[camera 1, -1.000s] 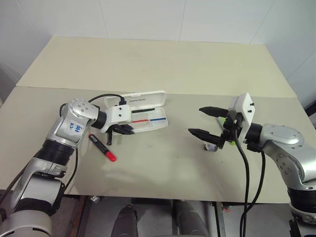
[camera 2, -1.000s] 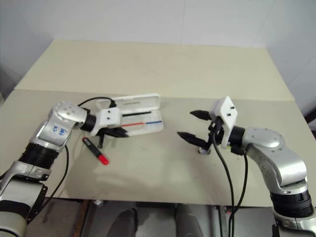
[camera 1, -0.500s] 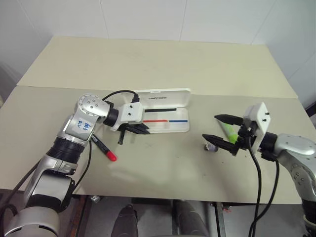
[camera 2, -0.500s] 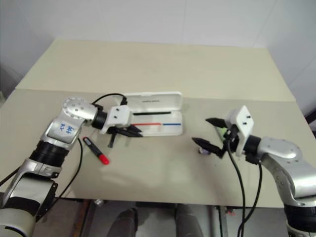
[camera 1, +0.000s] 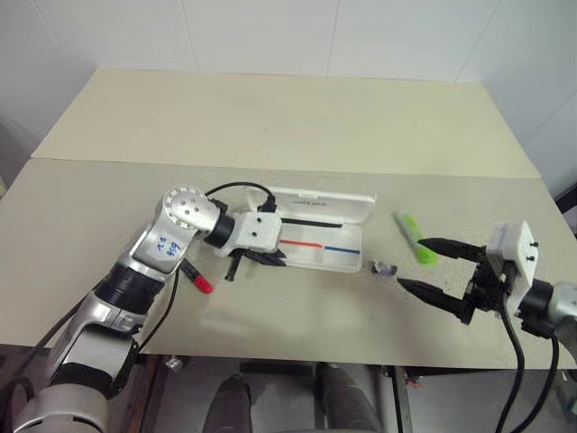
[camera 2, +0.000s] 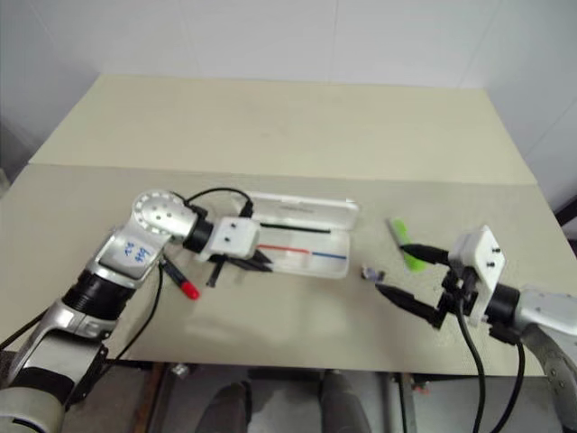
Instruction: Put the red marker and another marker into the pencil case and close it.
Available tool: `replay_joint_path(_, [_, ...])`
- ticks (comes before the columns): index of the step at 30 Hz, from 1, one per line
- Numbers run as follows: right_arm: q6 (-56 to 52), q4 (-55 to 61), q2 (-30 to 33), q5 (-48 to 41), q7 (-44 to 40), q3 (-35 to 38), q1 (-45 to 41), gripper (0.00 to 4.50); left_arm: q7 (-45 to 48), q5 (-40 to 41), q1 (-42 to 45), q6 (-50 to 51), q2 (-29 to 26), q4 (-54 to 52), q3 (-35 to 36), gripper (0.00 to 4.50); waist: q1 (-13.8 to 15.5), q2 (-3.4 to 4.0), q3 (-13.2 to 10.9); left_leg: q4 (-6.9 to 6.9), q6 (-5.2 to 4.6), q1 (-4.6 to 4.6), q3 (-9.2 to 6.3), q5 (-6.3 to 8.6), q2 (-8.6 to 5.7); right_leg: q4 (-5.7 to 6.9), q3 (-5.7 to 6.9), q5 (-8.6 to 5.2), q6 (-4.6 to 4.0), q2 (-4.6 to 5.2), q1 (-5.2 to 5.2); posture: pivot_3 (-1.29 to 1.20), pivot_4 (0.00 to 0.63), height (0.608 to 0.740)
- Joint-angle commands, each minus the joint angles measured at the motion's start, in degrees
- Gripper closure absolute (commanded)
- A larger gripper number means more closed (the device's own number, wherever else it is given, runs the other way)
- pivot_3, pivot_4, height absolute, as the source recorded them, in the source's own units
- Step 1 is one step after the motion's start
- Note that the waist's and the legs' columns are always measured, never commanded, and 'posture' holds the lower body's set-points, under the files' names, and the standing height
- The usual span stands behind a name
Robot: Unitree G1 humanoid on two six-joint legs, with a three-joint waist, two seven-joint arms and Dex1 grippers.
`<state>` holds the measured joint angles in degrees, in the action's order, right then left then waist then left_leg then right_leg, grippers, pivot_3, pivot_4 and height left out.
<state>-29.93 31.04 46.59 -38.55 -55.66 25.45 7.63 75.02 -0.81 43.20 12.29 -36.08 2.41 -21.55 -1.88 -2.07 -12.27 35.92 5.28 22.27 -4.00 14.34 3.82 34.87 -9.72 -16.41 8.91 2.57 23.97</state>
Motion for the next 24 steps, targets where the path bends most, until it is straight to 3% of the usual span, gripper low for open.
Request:
replay_joint_path(1, [1.96,1.45,0.49,-0.72,-0.30,2.76,0.22,0.00,-1.82,-0.84,-1.23,1.41,-0.59,-4.66,0.39,4.49,-0.03,0.00,0.00,0.06,0.00,-0.01,0.00,0.00,0.00,-0.01,0.00,-0.01,-0.02,0.00,-0.05,0.00,0.150,0.740])
replay_joint_path(14, [2.37,0.10,0.28,0.39,1.38,-0.38,-2.92,0.00,-5.51,-3.30,-4.13,1.00,0.87,-5.62,-1.64,4.49,0.00,-0.02,-0.01,0.10,0.00,-0.10,-0.01,0.01,0.00,-0.43,-0.01,0.12,-0.09,0.01,-0.33,0.00,0.150,0.740])
replay_joint_path(18, [2.08,0.12,0.18,0.42,2.01,-1.39,-3.85,0.00,-6.95,-4.26,-3.93,0.30,2.14,-4.69,-2.08,3.41,0.07,-0.03,-0.02,0.11,-0.01,-0.09,-0.01,0.01,0.00,-0.44,-0.01,0.12,-0.08,0.01,-0.33,0.00,0.150,0.740])
replay_joint_path(24, [1.88,-0.16,0.35,0.43,2.68,-2.17,-4.51,0.00,-7.45,-3.71,-4.38,2.06,3.18,-6.22,-1.88,1.39,0.05,-0.03,-0.01,0.13,-0.01,-0.10,0.00,0.01,0.00,-0.44,-0.01,0.12,-0.07,0.01,-0.34,0.00,0.150,0.740])
